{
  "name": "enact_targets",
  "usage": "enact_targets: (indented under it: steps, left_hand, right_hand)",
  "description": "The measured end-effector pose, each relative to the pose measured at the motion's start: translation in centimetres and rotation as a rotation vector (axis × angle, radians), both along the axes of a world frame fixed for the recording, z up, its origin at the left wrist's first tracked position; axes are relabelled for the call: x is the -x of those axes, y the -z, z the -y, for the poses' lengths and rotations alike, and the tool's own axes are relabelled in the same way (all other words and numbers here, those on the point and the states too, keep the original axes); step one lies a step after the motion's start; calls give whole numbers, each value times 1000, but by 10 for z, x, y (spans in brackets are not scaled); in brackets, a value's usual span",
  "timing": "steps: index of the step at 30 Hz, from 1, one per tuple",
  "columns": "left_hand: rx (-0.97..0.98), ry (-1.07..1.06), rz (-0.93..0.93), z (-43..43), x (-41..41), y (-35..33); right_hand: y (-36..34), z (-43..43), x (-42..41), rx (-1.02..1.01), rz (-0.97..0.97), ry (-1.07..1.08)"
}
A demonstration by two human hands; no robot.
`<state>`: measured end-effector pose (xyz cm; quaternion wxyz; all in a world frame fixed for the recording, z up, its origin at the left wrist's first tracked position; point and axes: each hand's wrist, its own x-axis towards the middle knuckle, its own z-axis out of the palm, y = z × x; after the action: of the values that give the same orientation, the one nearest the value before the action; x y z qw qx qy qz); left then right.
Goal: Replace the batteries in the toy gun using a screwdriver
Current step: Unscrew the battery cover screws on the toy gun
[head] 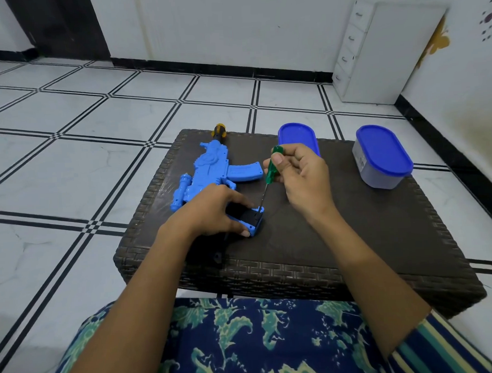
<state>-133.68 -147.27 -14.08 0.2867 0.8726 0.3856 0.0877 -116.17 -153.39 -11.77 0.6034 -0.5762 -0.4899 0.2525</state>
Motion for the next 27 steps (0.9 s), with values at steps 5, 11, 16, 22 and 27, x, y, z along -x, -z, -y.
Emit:
enact_targets:
  steps: [5, 11, 16, 22, 27]
  left_hand:
    - [-4, -2, 9, -1, 0, 2]
    - [-1, -5, 0, -1, -1, 2]
    - [-3, -4, -9, 0, 0, 1]
    - [3, -8, -13, -1, -1, 0]
    - [3, -10, -14, -2, -2, 0]
  right_hand:
    - [-1, 1, 2, -6, 13, -17]
    - [-2, 3, 4, -15, 62, -32]
    - [-1, 4, 4, -44, 157, -24]
    - [1, 2, 5, -67, 144, -39]
    - [0, 2, 4, -70, 129, -49]
